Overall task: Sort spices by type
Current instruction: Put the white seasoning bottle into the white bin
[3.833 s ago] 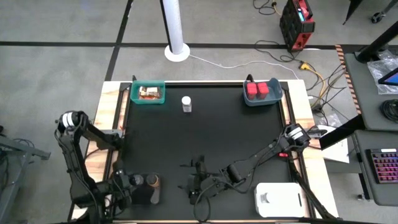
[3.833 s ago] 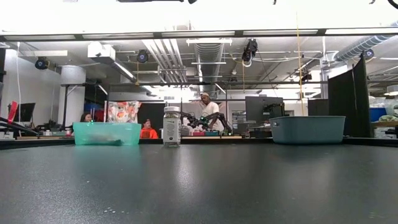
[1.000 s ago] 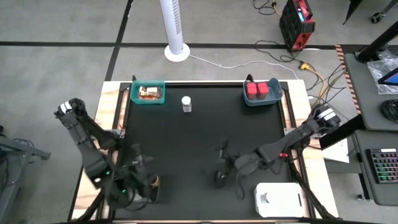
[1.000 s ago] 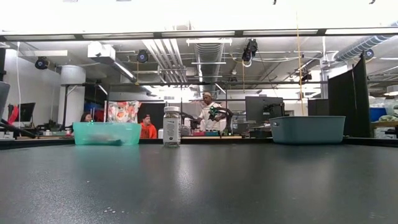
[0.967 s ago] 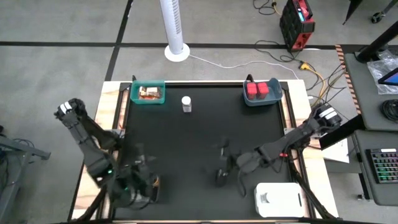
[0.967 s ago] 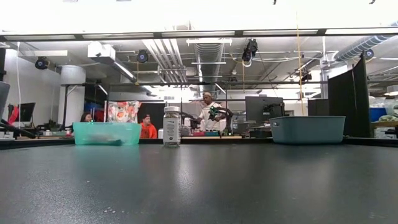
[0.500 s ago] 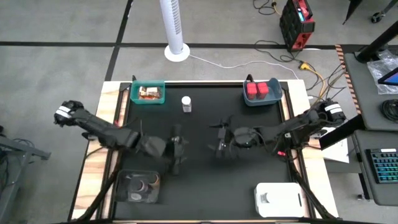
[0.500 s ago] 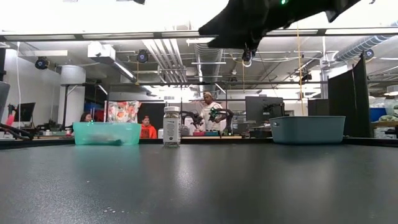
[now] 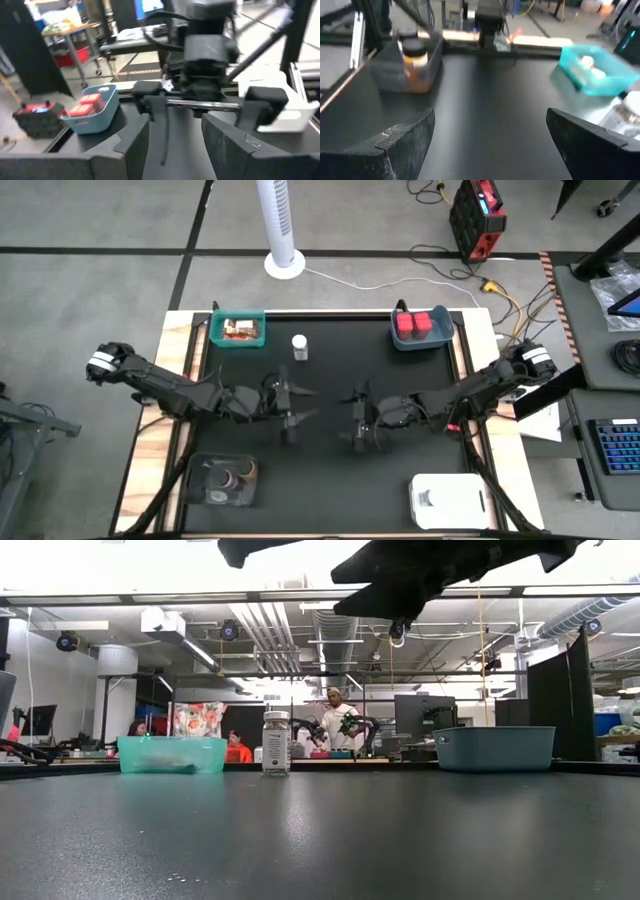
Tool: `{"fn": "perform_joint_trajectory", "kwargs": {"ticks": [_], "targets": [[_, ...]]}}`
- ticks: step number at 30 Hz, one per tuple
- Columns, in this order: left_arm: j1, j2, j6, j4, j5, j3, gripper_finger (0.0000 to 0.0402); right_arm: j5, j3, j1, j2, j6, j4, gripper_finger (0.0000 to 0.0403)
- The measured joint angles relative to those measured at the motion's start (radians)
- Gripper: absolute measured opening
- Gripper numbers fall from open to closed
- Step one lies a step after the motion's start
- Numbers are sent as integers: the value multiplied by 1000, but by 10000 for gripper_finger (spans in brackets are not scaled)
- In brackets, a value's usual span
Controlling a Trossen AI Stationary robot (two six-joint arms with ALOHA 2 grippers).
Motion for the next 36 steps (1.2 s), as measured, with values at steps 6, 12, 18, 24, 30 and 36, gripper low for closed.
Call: {"fn": "perform_joint_trajectory", "kwargs": {"ticks": [6,12,18,24,30,36], "targets": [[0,0,-121,5,-72,1,165,0,-8,1,6,45,-178,375],[0,0,-135,36,-141,4,165,0,-13,3,6,45,-249,375],[2,0,-128,50,-166,4,165,0,-15,3,6,30,-261,375],[8,5,-70,66,-199,4,165,-1,-16,2,5,-9,-239,375],[11,5,-26,94,-250,4,165,-1,-16,1,5,-26,-230,375],[12,5,-30,104,-250,4,165,-1,-17,1,5,-24,-230,375]]}}
